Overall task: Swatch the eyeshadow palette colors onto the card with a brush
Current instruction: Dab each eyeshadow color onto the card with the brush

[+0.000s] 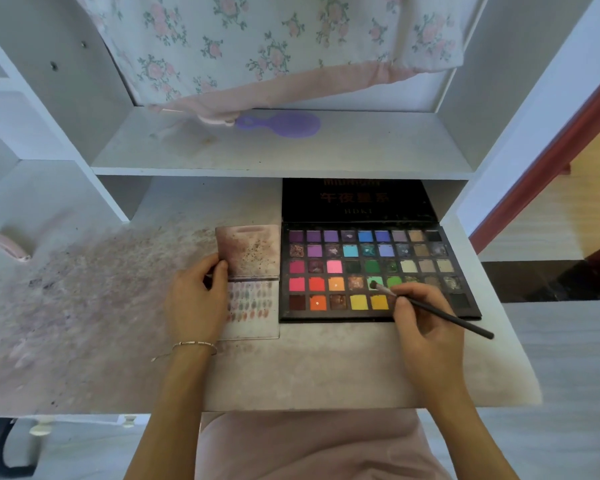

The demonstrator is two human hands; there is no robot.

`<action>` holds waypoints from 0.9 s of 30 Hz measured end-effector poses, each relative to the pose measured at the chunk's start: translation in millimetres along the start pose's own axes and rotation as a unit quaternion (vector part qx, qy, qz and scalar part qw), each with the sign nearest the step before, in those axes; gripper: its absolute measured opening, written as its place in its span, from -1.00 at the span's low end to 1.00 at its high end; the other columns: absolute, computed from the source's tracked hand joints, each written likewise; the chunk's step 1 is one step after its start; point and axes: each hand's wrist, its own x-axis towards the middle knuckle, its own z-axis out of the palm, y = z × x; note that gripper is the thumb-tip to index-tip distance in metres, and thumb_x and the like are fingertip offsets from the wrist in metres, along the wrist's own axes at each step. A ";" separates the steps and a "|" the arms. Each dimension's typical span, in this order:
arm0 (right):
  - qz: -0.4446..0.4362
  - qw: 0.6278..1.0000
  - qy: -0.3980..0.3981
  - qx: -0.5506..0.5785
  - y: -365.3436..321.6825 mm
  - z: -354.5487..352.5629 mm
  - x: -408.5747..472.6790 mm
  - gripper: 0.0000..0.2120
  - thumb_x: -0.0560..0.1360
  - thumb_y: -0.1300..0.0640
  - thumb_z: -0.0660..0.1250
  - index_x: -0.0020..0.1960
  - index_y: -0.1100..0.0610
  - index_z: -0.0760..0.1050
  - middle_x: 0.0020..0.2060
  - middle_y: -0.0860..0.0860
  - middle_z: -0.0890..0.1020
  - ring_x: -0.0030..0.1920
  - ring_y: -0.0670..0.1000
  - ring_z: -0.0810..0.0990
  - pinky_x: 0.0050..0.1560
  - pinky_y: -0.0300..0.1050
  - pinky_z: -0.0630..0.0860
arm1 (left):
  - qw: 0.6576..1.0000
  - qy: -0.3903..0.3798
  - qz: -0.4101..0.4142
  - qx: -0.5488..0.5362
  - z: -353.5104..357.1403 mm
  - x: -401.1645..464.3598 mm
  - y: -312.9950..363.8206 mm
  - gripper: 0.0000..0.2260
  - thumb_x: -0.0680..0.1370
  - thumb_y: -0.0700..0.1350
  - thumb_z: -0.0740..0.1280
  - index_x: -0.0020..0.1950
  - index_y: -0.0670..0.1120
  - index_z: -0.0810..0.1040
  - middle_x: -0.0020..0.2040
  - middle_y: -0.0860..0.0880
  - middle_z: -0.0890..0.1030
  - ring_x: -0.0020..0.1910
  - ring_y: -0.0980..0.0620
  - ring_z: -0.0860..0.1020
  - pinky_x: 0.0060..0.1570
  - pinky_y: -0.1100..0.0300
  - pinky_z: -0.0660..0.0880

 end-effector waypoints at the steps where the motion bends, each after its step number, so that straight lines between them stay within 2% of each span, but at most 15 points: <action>1: 0.012 1.000 0.016 -0.006 1.5 -4.9 -0.6 -0.64 0.48 0.38 0.23 -0.17 -0.11 0.47 -0.25 -0.12 0.59 -0.21 -0.17 0.56 -0.25 -0.43 0.47 | 1.000 0.002 0.003 0.002 0.0 -0.1 -0.2 -0.78 0.55 -0.13 0.22 0.14 -0.08 0.58 -0.17 -0.04 0.62 -0.28 0.07 0.48 -0.35 0.25 0.34; 6: 0.043 0.995 0.068 -0.057 4.5 -22.5 -3.5 -0.70 0.50 0.33 0.21 -0.15 -0.09 0.44 -0.17 -0.17 0.57 -0.10 -0.33 0.53 -0.24 -0.54 0.42 | 1.000 0.010 0.013 0.005 -0.4 -1.1 2.4 -0.80 0.54 -0.16 0.23 0.10 -0.11 0.59 -0.27 0.05 0.53 -0.36 0.23 0.39 -0.41 0.31 0.24; 9: 0.049 0.989 0.109 -0.091 4.6 -29.2 -2.3 -0.69 0.52 0.30 0.20 -0.14 -0.14 0.41 -0.17 -0.17 0.55 -0.13 -0.38 0.50 -0.26 -0.57 0.39 | 1.000 0.009 0.006 0.003 -0.9 -1.4 3.1 -0.79 0.54 -0.16 0.23 0.11 -0.10 0.59 -0.26 0.05 0.53 -0.36 0.25 0.40 -0.41 0.31 0.23; 13: 0.046 0.978 0.162 -0.126 5.1 -39.8 -1.0 -0.69 0.53 0.27 0.18 -0.16 -0.16 0.35 -0.21 -0.16 0.52 -0.17 -0.35 0.50 -0.30 -0.56 0.39 | 1.000 -0.003 0.010 0.010 -0.7 -1.2 1.3 -0.78 0.55 -0.14 0.21 0.13 -0.10 0.58 -0.23 0.02 0.54 -0.35 0.23 0.39 -0.40 0.31 0.24; 17: 0.065 0.967 0.189 -0.158 11.4 -49.2 -2.7 -0.82 0.54 0.24 0.18 -0.10 -0.05 0.36 -0.21 -0.09 0.51 -0.20 -0.18 0.52 -0.30 -0.43 0.37 | 1.000 0.000 0.015 0.019 -0.3 -1.6 -0.1 -0.78 0.55 -0.15 0.22 0.12 -0.13 0.58 -0.14 -0.15 0.62 -0.31 0.10 0.41 -0.38 0.31 0.23; 21: 0.073 0.966 0.182 -0.169 16.0 -52.0 -4.9 -0.89 0.55 0.23 0.18 -0.04 0.03 0.37 -0.15 -0.01 0.53 -0.19 -0.14 0.51 -0.25 -0.38 0.38 | 1.000 -0.006 0.009 0.021 -0.3 -0.9 -0.8 -0.77 0.55 -0.14 0.21 0.14 -0.13 0.57 -0.07 -0.19 0.63 -0.22 0.01 0.44 -0.29 0.20 0.30; 23: 0.067 0.967 0.170 -0.175 15.5 -51.3 -4.1 -0.88 0.54 0.24 0.18 -0.04 0.03 0.39 -0.13 -0.01 0.53 -0.17 -0.11 0.51 -0.21 -0.36 0.40 | 1.000 -0.008 0.012 0.021 -0.3 -0.8 -0.7 -0.77 0.56 -0.14 0.21 0.14 -0.13 0.57 -0.07 -0.19 0.63 -0.22 0.01 0.44 -0.31 0.21 0.29; 27: 0.079 0.967 0.163 -0.181 14.5 -51.0 -2.6 -0.83 0.54 0.24 0.18 -0.11 -0.03 0.37 -0.20 -0.02 0.54 -0.19 -0.11 0.53 -0.24 -0.33 0.43 | 1.000 -0.005 0.008 0.023 -1.0 -1.3 0.5 -0.78 0.55 -0.15 0.21 0.12 -0.13 0.57 -0.08 -0.20 0.63 -0.22 0.00 0.43 -0.25 0.17 0.30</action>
